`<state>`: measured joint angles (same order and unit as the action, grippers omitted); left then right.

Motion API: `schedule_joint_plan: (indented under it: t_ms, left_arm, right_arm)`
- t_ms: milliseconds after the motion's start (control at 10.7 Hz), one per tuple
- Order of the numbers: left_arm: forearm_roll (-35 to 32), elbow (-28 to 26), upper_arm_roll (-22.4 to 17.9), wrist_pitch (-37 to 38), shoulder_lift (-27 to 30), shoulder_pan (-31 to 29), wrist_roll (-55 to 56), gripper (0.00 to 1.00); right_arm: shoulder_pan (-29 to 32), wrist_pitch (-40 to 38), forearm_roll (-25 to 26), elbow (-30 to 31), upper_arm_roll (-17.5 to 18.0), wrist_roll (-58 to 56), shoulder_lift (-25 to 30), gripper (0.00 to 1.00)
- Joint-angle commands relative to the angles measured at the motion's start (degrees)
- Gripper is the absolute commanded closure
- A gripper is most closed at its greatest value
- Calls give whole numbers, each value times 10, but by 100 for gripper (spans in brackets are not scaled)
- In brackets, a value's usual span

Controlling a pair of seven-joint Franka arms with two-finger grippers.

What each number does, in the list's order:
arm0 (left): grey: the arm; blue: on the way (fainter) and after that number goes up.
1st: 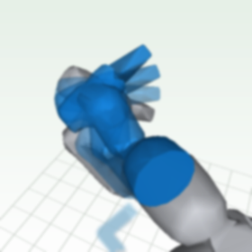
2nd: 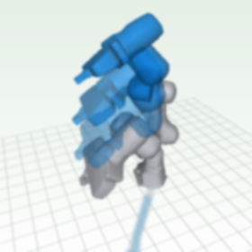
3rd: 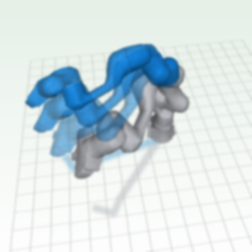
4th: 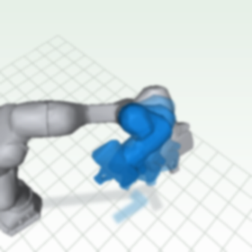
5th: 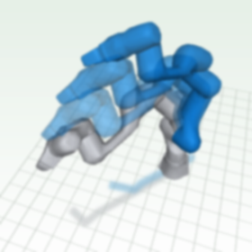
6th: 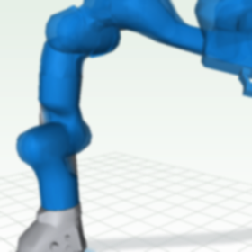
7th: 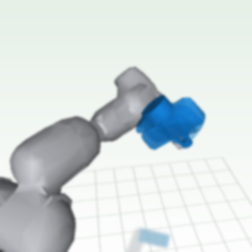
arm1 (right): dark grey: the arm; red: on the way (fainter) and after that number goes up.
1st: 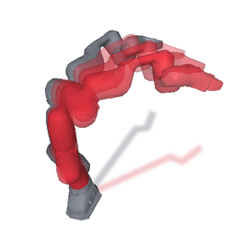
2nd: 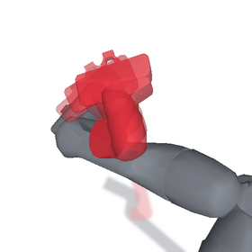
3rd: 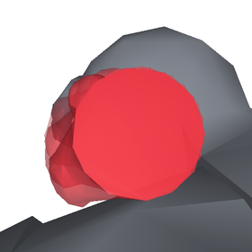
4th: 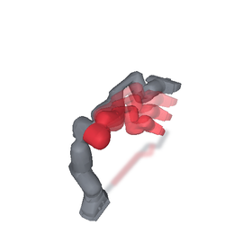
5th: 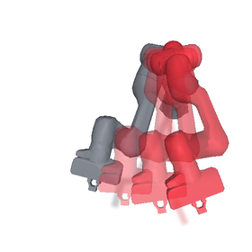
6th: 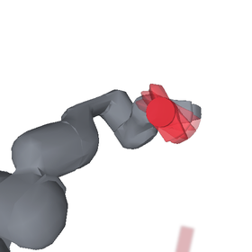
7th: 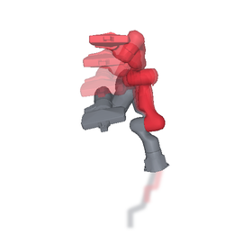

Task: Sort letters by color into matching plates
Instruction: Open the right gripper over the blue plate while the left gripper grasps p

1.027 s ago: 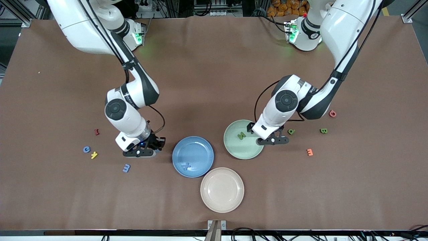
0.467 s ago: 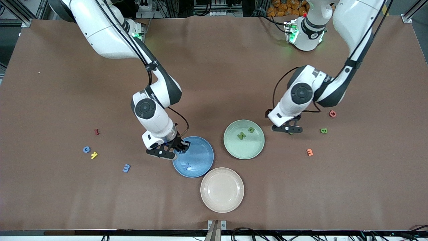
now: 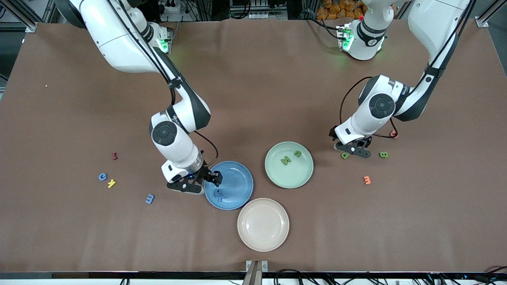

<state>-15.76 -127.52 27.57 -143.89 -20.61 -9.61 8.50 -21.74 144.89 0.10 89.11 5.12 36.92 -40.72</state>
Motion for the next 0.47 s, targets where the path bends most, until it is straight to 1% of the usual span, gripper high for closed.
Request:
schedule_joint_plan:
  t_ms: [0,93,187,373]
  left_arm:
    - [1,-22,3,-48,0,-11,-40,14]
    - [0,-22,2,-50,-1,-10,-42,13]
    - [0,-20,-1,-51,-5,-11,-59,12]
    - [1,-17,-33,-60,-14,-11,-142,12]
  right_arm:
    - [13,-9,-14,-6,-9,-19,-1,0]
    - [26,-12,-14,-4,-14,-20,-1,0]
    - [35,-20,-15,-3,-27,-19,0,0]
    - [57,-61,-17,-6,-45,-15,3,0]
